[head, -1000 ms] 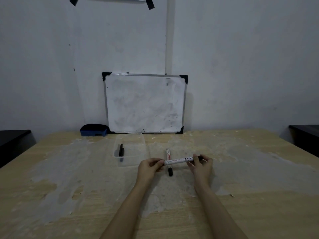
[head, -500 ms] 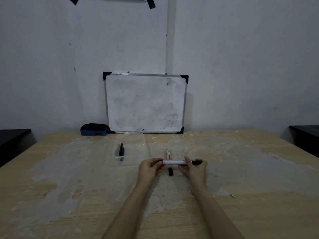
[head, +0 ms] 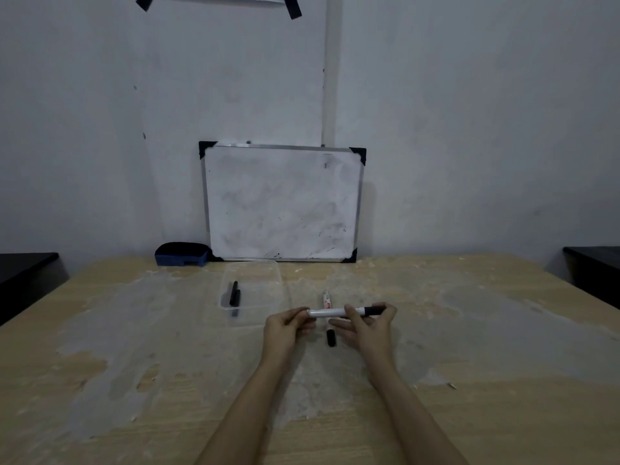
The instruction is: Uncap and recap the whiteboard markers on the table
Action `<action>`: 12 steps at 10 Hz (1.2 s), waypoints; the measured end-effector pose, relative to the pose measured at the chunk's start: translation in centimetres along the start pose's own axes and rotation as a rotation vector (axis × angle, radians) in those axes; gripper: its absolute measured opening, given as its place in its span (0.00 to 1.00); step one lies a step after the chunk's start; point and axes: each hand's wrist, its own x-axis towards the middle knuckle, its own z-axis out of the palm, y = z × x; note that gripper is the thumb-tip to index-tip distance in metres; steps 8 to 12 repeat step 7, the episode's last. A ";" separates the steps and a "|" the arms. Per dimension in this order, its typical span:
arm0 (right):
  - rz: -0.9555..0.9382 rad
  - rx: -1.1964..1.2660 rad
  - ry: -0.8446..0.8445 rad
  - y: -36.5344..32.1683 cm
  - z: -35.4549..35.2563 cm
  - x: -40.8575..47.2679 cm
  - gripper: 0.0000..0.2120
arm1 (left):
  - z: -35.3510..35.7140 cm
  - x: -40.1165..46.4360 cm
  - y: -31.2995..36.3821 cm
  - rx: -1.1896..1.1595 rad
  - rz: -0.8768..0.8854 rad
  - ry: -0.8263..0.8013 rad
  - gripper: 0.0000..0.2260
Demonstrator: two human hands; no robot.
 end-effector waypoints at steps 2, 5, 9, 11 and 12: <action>-0.598 -0.849 0.010 1.6 2.8 -1.4 0.07 | 0.5 -0.1 -0.3 0.002 0.002 0.137 0.11; -0.661 -1.707 -0.311 4.8 3.3 -1.2 0.24 | 0.7 -1.1 0.3 0.294 0.171 0.292 0.16; -0.646 -1.726 -0.247 4.8 3.1 -0.9 0.27 | 1.0 -2.1 0.6 0.462 0.349 0.252 0.14; -0.646 -1.726 -0.247 4.8 3.1 -0.9 0.27 | 1.0 -2.1 0.6 0.462 0.349 0.252 0.14; -0.646 -1.726 -0.247 4.8 3.1 -0.9 0.27 | 1.0 -2.1 0.6 0.462 0.349 0.252 0.14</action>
